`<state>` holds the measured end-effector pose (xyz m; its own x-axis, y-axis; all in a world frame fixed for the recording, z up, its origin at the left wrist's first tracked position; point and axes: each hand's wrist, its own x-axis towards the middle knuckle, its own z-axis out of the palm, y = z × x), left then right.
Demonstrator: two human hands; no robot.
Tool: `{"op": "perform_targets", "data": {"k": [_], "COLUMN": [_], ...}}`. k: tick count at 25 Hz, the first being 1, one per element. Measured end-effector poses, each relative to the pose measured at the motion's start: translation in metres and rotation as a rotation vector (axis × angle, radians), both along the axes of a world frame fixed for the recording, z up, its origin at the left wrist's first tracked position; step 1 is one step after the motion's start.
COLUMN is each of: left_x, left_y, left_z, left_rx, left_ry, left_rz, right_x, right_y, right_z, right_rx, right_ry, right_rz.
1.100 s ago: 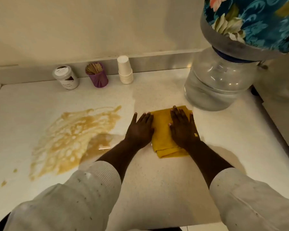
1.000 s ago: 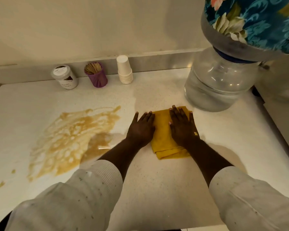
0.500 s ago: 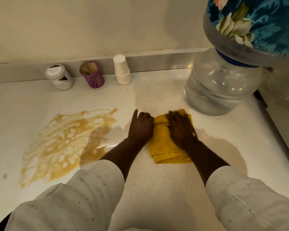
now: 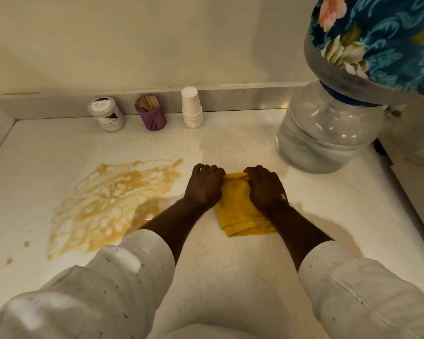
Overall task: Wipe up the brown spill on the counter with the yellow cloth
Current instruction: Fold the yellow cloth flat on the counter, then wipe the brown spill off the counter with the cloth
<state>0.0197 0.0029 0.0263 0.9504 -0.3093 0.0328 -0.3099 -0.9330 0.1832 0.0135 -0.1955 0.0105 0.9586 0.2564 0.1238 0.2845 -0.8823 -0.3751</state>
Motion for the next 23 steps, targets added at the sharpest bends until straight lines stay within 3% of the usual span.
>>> {"op": "perform_targets", "data": {"k": [9, 13, 18, 23], "left_x": [-0.059, -0.098, -0.127, -0.129], "left_y": [0.101, 0.159, 0.231, 0.308], "left_z": [0.053, 0.068, 0.075, 0.068], "left_rx": [-0.172, -0.218, -0.255, -0.175], "left_ry": [-0.161, -0.177, -0.330, -0.352], "left_rz": [0.063, 0.145, 0.143, 0.140], "right_x": [-0.018, -0.035, -0.056, -0.066], "right_y": [0.091, 0.152, 0.222, 0.294], "right_z": [0.038, 0.046, 0.052, 0.055], "right_rx": [0.099, 0.126, 0.141, 0.106], "right_ry": [-0.318, -0.363, -0.415, -0.406], "right_rz": [0.192, 0.274, 0.330, 0.308]}}
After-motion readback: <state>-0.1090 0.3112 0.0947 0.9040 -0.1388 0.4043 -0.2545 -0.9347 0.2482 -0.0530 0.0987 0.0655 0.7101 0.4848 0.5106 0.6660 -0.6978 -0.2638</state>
